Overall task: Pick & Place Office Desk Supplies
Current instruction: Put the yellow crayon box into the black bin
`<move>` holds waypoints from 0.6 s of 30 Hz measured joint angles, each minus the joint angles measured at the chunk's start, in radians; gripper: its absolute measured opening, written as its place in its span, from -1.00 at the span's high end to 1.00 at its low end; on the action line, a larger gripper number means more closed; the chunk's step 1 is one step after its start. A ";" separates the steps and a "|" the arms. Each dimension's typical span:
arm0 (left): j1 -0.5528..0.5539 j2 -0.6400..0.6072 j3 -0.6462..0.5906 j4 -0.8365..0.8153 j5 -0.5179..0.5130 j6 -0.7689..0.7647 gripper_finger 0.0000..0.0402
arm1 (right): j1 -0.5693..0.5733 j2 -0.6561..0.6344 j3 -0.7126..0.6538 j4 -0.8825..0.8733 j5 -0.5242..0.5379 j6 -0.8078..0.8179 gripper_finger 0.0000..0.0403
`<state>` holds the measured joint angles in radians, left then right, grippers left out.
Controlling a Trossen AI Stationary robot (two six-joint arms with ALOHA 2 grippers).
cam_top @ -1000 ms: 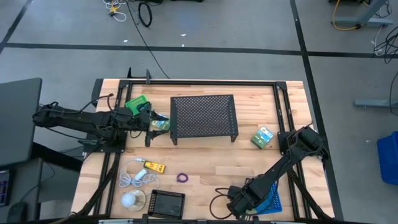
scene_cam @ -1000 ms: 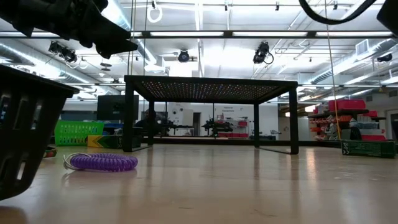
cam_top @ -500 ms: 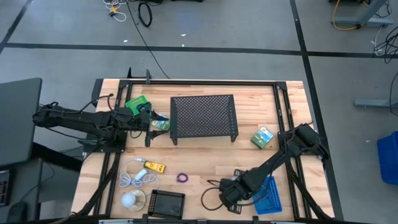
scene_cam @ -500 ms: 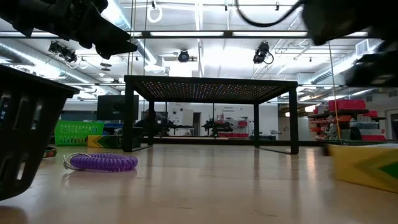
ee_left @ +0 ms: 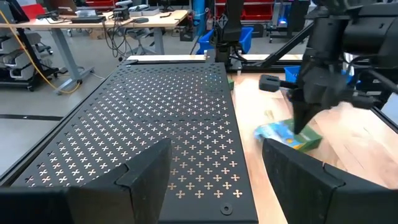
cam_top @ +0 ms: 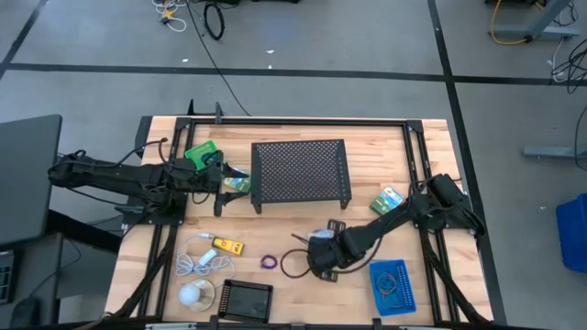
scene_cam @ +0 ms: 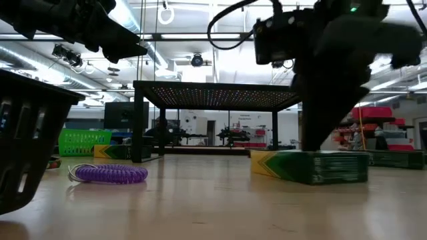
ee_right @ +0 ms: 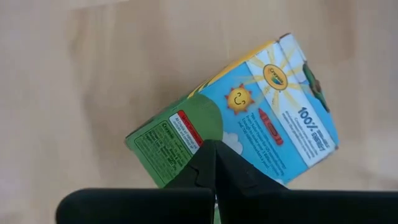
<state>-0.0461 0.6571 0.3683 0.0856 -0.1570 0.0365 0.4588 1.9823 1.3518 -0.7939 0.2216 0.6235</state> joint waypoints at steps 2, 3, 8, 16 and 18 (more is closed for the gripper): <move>0.000 0.000 0.000 0.000 0.000 -0.002 -0.30 | 0.000 0.000 0.000 -0.007 0.017 0.000 1.00; 0.000 0.000 0.000 0.000 0.000 -0.002 -0.30 | 0.003 0.000 -0.001 -0.006 0.021 0.004 1.00; 0.000 0.000 0.000 0.000 0.000 -0.002 -0.30 | 0.039 -0.016 -0.007 0.040 0.041 0.025 1.00; 0.000 0.000 0.000 0.001 0.000 -0.001 -0.30 | 0.081 -0.029 -0.006 0.177 0.053 0.012 1.00; 0.000 0.000 0.000 0.002 0.000 0.000 -0.30 | 0.083 -0.029 -0.005 0.206 0.063 0.006 1.00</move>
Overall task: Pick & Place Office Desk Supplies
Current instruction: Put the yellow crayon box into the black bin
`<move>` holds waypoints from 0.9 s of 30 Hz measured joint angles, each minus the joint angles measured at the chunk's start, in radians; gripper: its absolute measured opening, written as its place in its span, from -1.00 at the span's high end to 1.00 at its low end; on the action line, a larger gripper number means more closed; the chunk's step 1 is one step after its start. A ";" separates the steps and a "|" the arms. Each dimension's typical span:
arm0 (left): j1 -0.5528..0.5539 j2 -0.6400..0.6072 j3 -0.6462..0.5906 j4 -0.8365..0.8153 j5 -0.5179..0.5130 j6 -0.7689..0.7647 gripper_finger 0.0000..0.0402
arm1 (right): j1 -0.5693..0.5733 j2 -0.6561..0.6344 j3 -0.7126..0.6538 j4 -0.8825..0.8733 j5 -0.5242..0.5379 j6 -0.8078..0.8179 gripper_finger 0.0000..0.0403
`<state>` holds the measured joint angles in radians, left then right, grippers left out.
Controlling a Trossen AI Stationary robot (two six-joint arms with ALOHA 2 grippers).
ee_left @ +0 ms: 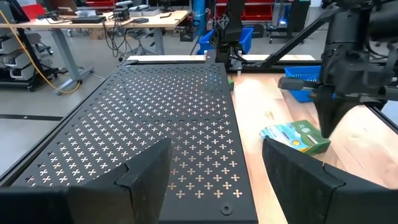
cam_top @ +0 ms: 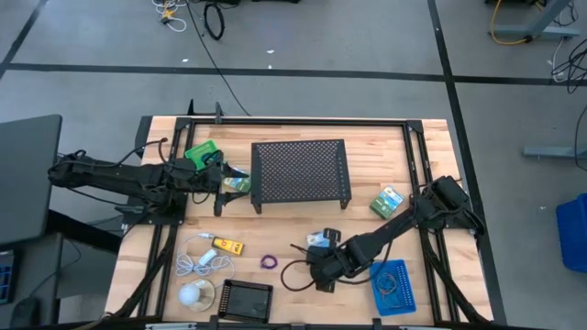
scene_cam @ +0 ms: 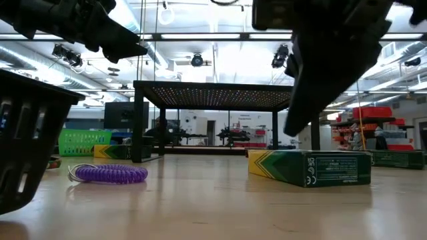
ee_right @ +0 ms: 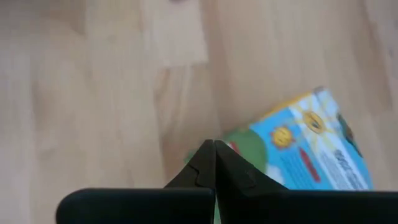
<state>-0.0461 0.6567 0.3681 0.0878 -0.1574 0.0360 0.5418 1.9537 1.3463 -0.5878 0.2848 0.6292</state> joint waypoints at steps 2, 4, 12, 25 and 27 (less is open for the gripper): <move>0.000 0.000 0.000 0.007 0.000 0.001 -0.30 | 0.004 -0.001 0.001 0.029 -0.008 -0.009 1.00; 0.000 0.000 0.000 0.008 -0.002 0.001 -0.30 | 0.004 0.000 0.001 0.069 -0.026 -0.017 1.00; 0.000 0.000 0.000 0.007 -0.002 -0.001 -0.30 | 0.005 0.021 0.003 0.135 -0.056 -0.013 1.00; 0.000 0.000 0.000 0.010 -0.002 -0.002 -0.30 | 0.015 0.096 0.004 0.056 -0.060 0.122 1.00; 0.000 0.000 0.000 0.011 -0.002 -0.001 -0.30 | 0.021 0.096 0.004 0.027 -0.044 0.153 1.00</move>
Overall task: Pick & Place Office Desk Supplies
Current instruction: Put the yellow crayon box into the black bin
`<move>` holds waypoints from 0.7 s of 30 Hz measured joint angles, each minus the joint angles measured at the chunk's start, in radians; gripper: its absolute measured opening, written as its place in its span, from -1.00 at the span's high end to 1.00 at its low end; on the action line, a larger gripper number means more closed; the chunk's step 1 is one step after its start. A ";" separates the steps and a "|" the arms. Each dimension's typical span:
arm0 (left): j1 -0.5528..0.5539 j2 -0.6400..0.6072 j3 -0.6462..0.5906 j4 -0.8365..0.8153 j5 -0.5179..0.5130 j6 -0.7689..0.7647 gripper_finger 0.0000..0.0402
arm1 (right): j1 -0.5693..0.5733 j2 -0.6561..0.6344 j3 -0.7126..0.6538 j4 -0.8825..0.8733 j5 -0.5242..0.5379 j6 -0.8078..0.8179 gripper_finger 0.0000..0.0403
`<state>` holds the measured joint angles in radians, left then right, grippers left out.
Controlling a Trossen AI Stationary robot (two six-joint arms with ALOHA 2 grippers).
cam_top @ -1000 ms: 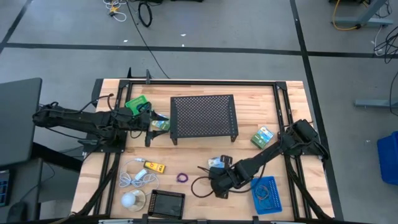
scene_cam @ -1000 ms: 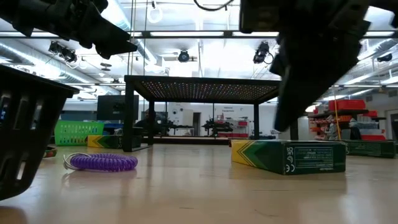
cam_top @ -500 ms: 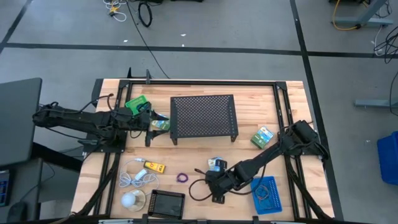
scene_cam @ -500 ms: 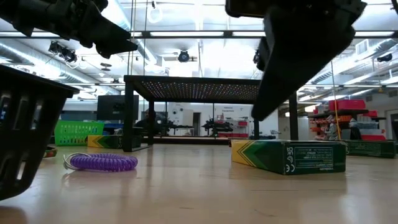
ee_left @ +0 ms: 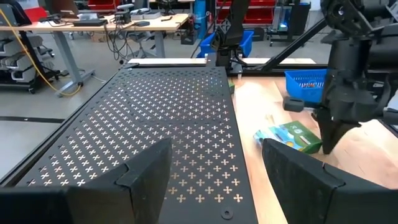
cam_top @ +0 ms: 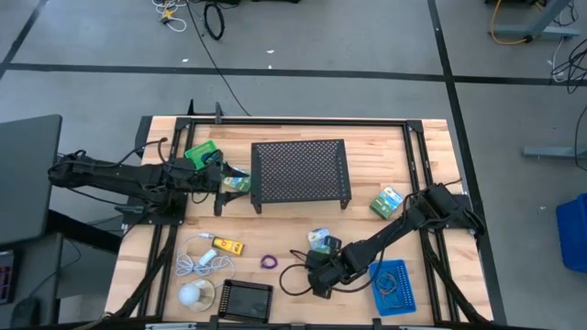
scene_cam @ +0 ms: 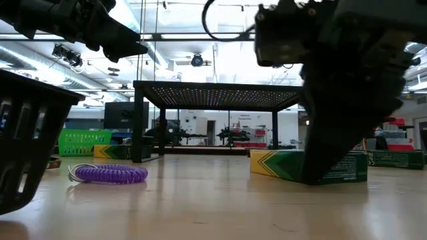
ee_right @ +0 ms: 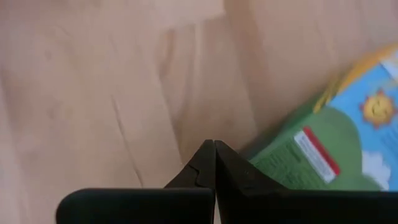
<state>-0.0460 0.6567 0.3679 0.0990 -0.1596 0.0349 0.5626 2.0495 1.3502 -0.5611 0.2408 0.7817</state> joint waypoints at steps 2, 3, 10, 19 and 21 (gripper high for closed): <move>0.000 0.000 0.000 0.000 0.000 0.000 -0.30 | 0.004 0.000 0.000 -0.035 0.014 0.033 1.00; 0.000 0.000 0.000 0.000 0.000 0.000 -0.30 | 0.006 -0.001 0.000 -0.055 0.020 0.052 1.00; 0.000 0.000 0.000 -0.001 0.000 0.000 -0.30 | 0.018 -0.002 0.001 -0.158 0.101 0.170 1.00; 0.000 0.000 0.000 -0.005 0.001 -0.001 -0.30 | 0.040 -0.002 0.001 -0.334 0.126 0.356 1.00; 0.000 0.000 0.000 -0.006 0.002 -0.001 -0.30 | 0.051 -0.002 0.001 -0.370 0.125 0.399 1.00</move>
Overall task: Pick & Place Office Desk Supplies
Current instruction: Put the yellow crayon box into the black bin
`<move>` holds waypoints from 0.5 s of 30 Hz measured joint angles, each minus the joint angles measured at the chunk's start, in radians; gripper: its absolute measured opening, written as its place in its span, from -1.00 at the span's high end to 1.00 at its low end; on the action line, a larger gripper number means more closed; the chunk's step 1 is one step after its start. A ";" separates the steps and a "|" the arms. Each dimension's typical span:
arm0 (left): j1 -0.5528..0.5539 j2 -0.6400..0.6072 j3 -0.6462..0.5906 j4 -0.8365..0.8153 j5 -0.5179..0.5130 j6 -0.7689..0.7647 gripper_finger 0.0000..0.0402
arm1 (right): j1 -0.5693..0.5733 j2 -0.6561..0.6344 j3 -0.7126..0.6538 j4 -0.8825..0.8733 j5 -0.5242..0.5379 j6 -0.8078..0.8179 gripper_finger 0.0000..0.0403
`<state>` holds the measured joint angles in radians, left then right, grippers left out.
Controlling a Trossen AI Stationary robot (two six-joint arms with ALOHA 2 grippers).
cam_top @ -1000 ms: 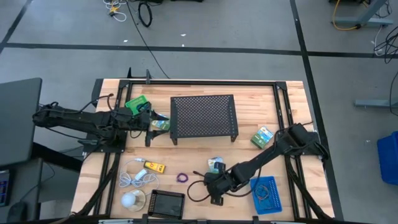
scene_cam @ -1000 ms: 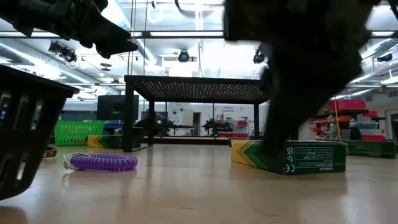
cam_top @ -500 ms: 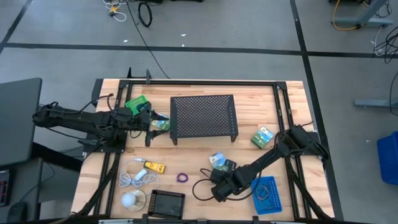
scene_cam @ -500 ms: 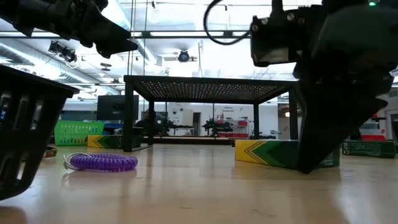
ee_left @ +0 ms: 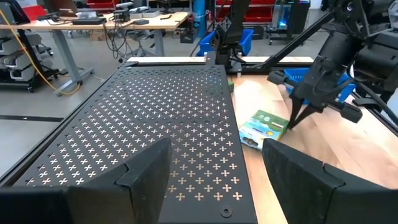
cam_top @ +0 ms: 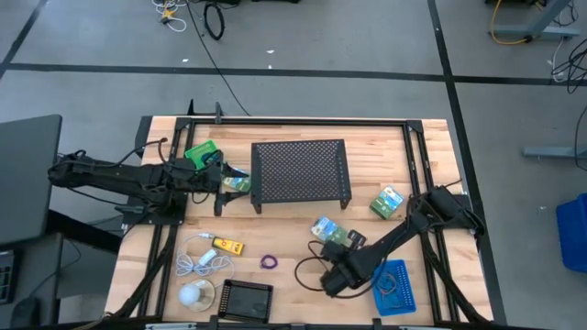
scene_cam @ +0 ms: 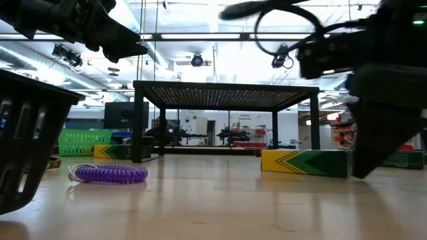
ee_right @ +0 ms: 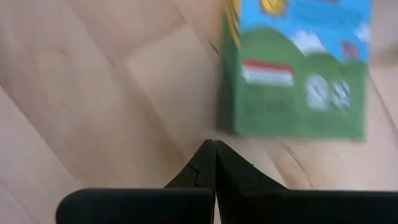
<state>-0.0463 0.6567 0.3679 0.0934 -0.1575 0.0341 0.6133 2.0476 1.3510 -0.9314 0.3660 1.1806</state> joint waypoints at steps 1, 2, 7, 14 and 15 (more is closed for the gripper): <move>0.000 0.000 0.000 0.000 0.000 0.000 -0.30 | 0.004 0.000 0.000 -0.022 -0.001 0.024 1.00; 0.000 0.000 0.000 0.000 0.001 0.000 -0.30 | 0.010 0.000 0.000 -0.046 -0.003 0.048 1.00; 0.000 0.000 0.000 -0.001 0.001 0.000 -0.30 | 0.025 -0.001 0.000 -0.090 -0.004 0.094 1.00; 0.000 0.000 0.000 -0.002 0.001 0.000 -0.30 | 0.048 -0.050 0.000 0.055 -0.008 -0.012 1.00; 0.000 0.000 0.000 -0.002 0.001 0.000 -0.30 | 0.049 -0.056 0.000 0.089 -0.009 -0.031 1.00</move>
<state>-0.0463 0.6567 0.3679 0.0911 -0.1562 0.0338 0.6622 1.9921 1.3510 -0.8423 0.3573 1.1492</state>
